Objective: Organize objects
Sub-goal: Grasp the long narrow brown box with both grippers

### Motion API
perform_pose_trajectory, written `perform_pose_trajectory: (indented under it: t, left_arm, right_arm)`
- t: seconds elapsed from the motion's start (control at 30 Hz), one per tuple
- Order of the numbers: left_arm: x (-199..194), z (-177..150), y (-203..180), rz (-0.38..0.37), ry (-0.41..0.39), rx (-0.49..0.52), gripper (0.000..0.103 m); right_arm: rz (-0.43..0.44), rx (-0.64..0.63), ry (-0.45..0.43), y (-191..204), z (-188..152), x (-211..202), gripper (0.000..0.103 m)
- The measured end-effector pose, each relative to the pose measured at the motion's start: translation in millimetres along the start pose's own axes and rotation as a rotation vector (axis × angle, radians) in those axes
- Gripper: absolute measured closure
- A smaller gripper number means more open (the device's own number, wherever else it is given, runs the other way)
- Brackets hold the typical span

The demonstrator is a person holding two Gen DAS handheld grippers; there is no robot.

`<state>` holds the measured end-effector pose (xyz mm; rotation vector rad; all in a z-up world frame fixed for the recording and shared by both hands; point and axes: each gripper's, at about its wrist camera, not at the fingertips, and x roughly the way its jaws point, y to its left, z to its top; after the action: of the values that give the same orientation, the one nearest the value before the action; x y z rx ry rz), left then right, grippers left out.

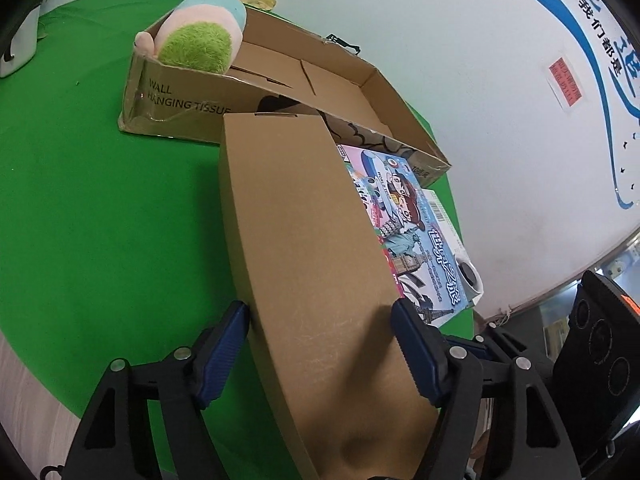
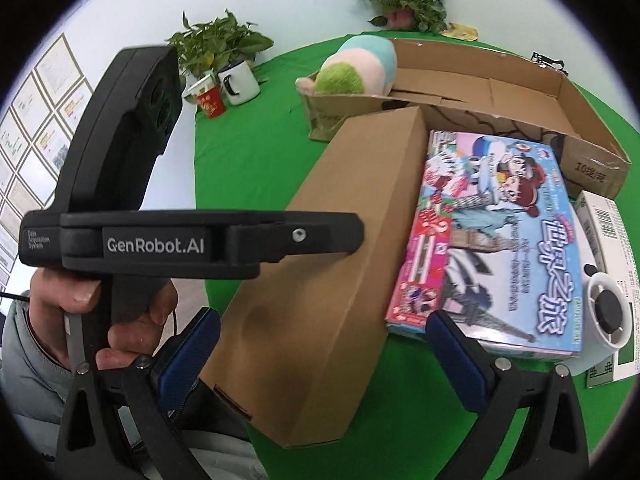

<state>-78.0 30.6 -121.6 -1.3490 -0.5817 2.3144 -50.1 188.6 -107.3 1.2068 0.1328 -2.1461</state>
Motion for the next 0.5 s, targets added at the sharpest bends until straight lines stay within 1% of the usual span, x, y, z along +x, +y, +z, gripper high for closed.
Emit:
perform_pose_trajectory:
  t: [0.2,0.33,0.43,0.5]
  left_arm:
    - [-3,1,0,-0.019,0.003,-0.003,0.037]
    - [-7,0,-2,-0.035,0.007,-0.004,0.037]
    - [-9,0,-7,-0.036,0.011,0.012,0.037]
    - [-7,0,-10,-0.041,0.015,0.021,0.037]
  right_arm:
    - [-0.025,-0.034,0.032,17,0,11,0.001]
    - [-0.065,-0.053,0.06,22,0,18,0.001]
    - [-0.084,-0.047,0.066,21,0,19,0.001]
    - [-0.112,-0.058,0.07,22,-3,19,0.001]
